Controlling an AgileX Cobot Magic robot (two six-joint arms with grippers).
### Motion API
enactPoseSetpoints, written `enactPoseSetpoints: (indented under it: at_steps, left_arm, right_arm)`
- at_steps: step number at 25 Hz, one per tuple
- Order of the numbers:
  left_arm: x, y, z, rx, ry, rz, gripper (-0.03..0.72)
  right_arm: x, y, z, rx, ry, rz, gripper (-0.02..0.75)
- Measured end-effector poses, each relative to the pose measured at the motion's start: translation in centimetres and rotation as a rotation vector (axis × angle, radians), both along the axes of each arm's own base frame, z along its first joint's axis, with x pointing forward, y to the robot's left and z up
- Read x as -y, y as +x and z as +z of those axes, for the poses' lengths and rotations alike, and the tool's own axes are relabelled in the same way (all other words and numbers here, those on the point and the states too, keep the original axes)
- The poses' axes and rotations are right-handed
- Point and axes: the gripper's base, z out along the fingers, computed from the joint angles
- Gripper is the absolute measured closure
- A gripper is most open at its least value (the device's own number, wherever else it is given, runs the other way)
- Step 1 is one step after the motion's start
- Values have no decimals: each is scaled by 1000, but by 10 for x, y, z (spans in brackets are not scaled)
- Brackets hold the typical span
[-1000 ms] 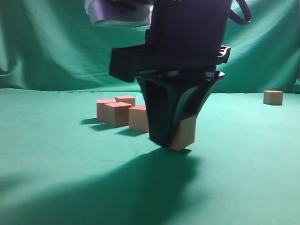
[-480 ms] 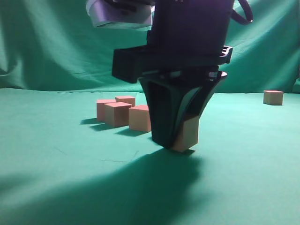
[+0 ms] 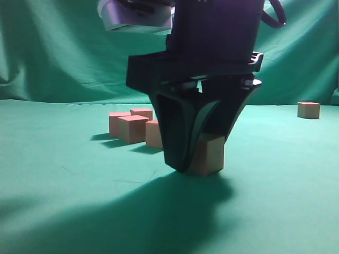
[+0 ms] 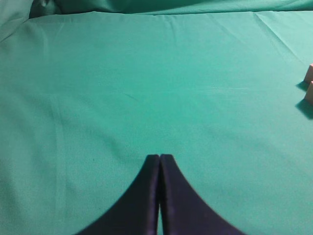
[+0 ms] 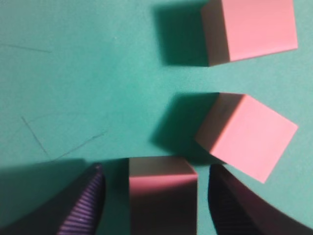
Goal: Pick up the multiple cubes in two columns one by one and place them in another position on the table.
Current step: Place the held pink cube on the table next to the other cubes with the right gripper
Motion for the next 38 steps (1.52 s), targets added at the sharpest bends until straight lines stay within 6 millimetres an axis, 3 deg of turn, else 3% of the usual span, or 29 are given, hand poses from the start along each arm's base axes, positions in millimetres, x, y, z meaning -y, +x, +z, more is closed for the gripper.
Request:
enactPoseSetpoints:
  at_steps: [19, 24, 29, 33, 38]
  left_arm:
    - [0, 0, 0, 0, 0, 0, 688]
    - [0, 0, 0, 0, 0, 0, 688]
    - [0, 0, 0, 0, 0, 0, 688]
    - [0, 0, 0, 0, 0, 0, 688]
    - [0, 0, 0, 0, 0, 0, 688]
  right_arm:
    - [2, -3, 7, -13, 5, -18, 301]
    - [5, -5, 9, -30, -7, -46, 91]
    - [7, -6, 11, -40, -21, -53, 94]
    - [12, -10, 34, -2, 28, -55, 94]
    - [31, -22, 92, 127, 136, -50, 94]
